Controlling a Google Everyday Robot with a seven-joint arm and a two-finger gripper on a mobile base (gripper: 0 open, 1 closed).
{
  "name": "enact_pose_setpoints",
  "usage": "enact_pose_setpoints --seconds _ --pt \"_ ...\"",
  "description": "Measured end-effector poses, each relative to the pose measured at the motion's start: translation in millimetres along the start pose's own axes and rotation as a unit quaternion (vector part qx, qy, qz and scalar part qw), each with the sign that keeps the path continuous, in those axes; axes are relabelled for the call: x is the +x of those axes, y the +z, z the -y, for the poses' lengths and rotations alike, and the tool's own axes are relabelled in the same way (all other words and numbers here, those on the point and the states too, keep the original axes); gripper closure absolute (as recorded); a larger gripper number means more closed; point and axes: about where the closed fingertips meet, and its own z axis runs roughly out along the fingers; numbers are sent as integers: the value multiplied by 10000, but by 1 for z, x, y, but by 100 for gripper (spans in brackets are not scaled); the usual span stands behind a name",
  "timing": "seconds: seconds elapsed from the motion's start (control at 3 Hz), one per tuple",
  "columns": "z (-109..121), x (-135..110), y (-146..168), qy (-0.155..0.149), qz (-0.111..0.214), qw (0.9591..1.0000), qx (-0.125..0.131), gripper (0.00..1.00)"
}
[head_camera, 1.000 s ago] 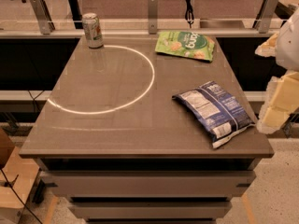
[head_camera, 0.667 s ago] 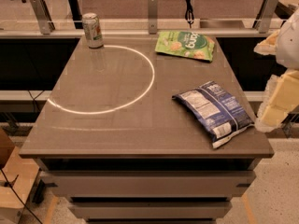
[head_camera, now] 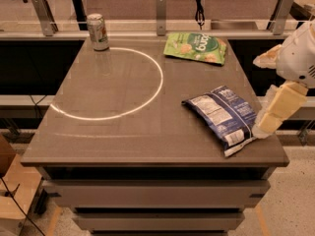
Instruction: Move blue chip bag near 7up can
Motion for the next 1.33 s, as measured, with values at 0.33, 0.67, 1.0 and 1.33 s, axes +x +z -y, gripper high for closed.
enact_pose_setpoints --seconds 0.33,0.67,1.0,1.33 --pt "14 10 38 325 251 9990 -173 0" --pt "14 10 38 324 251 9990 -173 0" --pt "22 7 51 466 531 9974 -151 0" --pt "30 2 76 537 687 9960 -218 0"
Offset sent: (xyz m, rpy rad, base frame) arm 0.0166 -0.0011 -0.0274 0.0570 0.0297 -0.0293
